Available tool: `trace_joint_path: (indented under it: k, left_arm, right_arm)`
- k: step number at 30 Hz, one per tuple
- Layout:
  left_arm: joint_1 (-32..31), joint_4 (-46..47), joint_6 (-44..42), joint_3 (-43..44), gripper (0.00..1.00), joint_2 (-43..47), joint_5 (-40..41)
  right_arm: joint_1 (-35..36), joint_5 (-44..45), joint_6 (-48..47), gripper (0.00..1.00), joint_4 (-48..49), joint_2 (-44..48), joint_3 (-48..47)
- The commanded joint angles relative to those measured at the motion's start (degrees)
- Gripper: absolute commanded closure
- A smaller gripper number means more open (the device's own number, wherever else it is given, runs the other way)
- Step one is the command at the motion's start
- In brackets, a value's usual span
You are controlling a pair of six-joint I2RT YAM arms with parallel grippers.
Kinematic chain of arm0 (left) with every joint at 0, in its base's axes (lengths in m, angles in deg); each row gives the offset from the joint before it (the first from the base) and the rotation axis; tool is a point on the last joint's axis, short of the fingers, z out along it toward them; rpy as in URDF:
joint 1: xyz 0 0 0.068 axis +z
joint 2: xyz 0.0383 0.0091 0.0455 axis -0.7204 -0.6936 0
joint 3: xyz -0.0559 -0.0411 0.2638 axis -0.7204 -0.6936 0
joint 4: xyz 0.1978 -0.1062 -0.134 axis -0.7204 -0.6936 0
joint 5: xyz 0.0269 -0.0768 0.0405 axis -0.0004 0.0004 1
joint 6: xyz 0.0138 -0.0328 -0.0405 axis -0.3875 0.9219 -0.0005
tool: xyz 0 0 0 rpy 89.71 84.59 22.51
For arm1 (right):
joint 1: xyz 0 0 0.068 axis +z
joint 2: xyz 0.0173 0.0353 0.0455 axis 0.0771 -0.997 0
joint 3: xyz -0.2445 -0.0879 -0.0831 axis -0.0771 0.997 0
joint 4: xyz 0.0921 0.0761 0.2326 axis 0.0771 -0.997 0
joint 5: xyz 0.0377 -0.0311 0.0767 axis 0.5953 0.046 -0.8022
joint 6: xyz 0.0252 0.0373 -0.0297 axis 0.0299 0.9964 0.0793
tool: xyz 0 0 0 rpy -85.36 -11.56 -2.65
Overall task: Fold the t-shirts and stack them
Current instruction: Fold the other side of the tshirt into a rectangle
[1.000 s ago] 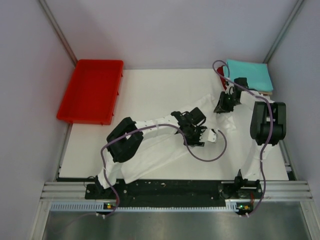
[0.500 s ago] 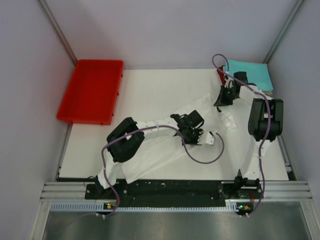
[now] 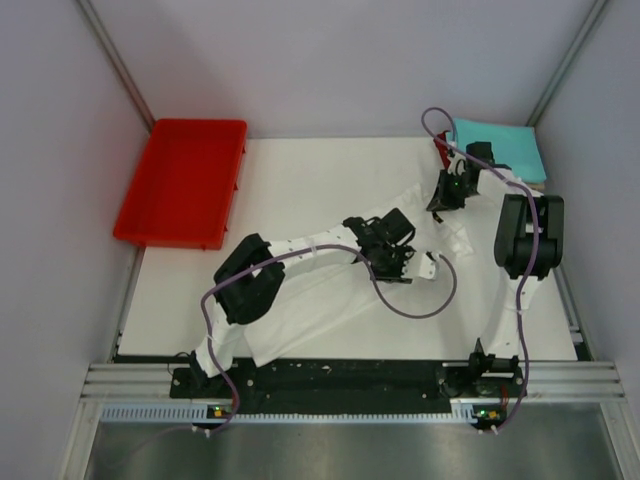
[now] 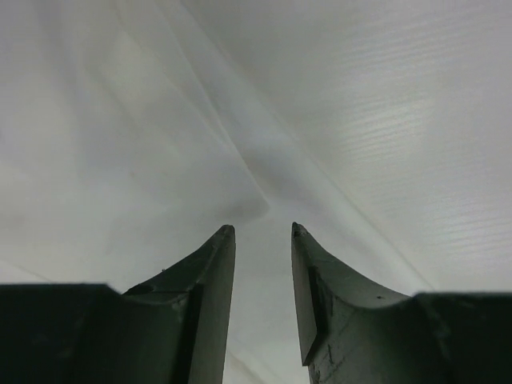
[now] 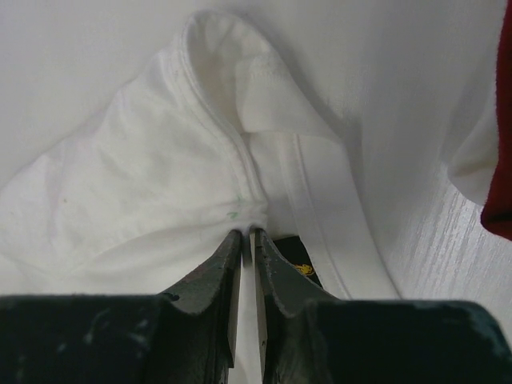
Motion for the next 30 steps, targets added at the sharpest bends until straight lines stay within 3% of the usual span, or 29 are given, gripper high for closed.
trace_joint_path:
  k: [1,8,14,20,24,27,30]
  left_arm:
    - [-0.31,0.06,-2.66,4.24,0.59,0.15,2.71]
    - [-0.14,1.56,-7.76,0.37,0.52,-1.79,-1.60]
    - [-0.14,4.46,-7.76,2.84,0.50,-4.16,3.32]
    - [-0.14,4.46,-8.03,0.55,0.76,-4.08,3.67]
    - [-0.14,2.36,-7.85,1.60,0.84,-3.55,2.36]
    - [-0.14,-0.01,-7.33,3.53,1.00,-3.55,0.43]
    - [-0.14,-5.10,-7.15,6.52,1.00,-3.20,-3.34]
  right_arm:
    - [0.42,-0.47,-1.10,0.88,1.24,0.21,-1.99]
    - [0.42,0.23,-1.45,0.87,1.24,0.04,-0.94]
    - [0.50,-0.12,-1.71,0.87,1.24,0.48,-0.06]
    - [0.42,0.14,-2.06,0.89,1.15,1.27,0.47]
    - [0.42,0.32,-1.98,0.90,1.15,1.18,0.12]
    - [0.42,1.28,-1.80,0.94,1.15,1.09,-0.14]
    - [0.42,2.60,-1.36,1.00,1.15,0.83,-1.37]
